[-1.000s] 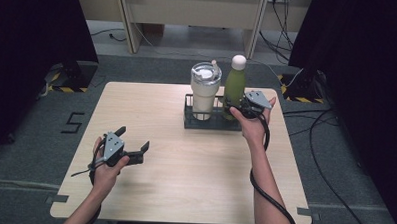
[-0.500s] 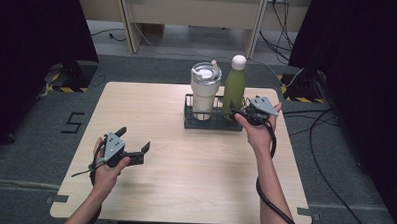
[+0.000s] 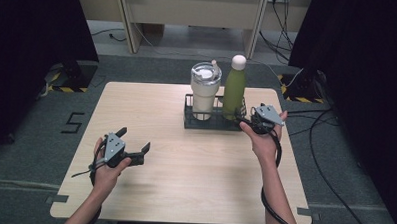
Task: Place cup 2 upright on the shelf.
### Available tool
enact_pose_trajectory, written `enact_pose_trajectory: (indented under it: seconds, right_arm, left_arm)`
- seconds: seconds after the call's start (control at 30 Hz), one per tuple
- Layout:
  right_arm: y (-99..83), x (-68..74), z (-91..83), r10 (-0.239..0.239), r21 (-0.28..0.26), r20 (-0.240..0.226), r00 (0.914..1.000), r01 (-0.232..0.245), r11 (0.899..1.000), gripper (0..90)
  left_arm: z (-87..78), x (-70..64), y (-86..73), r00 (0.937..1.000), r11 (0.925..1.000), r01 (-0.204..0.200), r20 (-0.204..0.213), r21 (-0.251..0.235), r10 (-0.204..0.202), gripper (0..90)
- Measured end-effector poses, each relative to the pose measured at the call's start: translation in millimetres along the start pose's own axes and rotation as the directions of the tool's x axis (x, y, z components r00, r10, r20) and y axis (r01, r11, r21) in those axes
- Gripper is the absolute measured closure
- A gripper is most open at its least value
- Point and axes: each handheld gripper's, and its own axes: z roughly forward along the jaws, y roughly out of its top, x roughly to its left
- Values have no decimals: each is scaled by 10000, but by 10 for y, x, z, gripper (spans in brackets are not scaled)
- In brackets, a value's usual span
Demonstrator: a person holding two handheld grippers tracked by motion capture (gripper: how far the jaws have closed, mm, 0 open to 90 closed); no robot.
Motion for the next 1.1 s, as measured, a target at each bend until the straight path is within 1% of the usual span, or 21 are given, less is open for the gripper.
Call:
enact_pose_trajectory:
  seconds: [0.13,0.17,0.27,0.4,0.43,0.47,0.6,0.83,1.0,1.1]
  right_arm:
    - [-38,-24,-80,-3,-1,29,10000,3,10000,91]
    - [-69,-35,-124,-56,31,85,9999,56,10000,91]
    - [-100,-43,-166,-89,47,108,9999,89,9999,92]
    - [-166,-68,-272,-169,84,164,9997,167,9998,93]
    - [-178,-75,-290,-148,86,170,9997,146,9999,94]
    - [-212,-96,-334,-30,107,179,9998,28,9999,96]
    - [-272,-122,-387,45,158,206,9998,-48,9999,99]
    - [-384,-157,-503,39,292,271,9996,-47,9996,102]
    - [-486,-211,-608,140,364,453,9989,-157,9992,105]
    - [-523,-230,-642,136,425,516,9986,-158,9990,107]
  left_arm:
    - [-4,-1,0,10000,10000,15,-6,-30,-15,2]
    - [-4,-2,0,10000,10000,22,-3,-36,-22,2]
    - [-7,-4,1,10000,10000,11,3,-55,-11,2]
    - [-6,-6,0,10000,10000,13,-2,-42,-13,2]
    - [-7,-9,0,10000,10000,20,-2,-48,-20,3]
    - [-8,-13,0,10000,10000,18,23,-41,-18,3]
    - [-9,-17,2,10000,10000,-10,45,-44,10,3]
    - [-12,-7,-2,10000,10000,-13,-6,-37,13,3]
    - [-14,-4,-4,10000,10000,-14,-12,-41,14,3]
    - [-16,-3,-3,10000,10000,-15,-15,-44,15,3]
